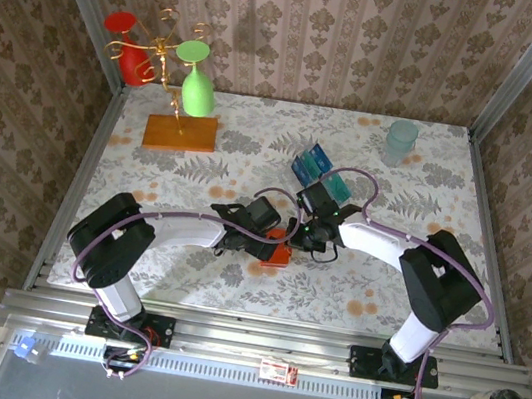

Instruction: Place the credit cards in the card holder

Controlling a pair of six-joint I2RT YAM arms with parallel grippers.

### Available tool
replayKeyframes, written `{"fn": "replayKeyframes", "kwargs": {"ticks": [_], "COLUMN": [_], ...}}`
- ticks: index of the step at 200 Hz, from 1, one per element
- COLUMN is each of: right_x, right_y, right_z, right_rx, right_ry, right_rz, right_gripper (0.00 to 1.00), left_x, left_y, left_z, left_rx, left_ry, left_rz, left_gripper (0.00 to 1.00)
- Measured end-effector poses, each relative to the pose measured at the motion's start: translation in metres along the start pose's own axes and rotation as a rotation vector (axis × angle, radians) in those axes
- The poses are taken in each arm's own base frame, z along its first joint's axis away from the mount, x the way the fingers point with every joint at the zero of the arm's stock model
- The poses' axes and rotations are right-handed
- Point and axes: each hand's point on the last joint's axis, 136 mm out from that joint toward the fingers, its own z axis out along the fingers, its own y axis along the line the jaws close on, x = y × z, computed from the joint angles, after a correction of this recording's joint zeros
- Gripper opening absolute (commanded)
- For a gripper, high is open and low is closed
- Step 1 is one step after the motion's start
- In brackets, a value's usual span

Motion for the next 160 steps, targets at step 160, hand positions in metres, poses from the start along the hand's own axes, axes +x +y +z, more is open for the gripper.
{"fn": "replayKeyframes", "kwargs": {"ticks": [160], "right_x": [0.0027], "right_y": [0.0051], "right_z": [0.0089], "right_rx": [-0.029], "right_ry": [-0.011], "right_rz": [-0.009], "right_gripper": [0.0], "left_x": [-0.0001], "left_y": [-0.0003], "left_z": [-0.0001], "left_rx": [-0.004], "left_ry": [-0.004], "left_rz": [0.003], "left_gripper": [1.0]}}
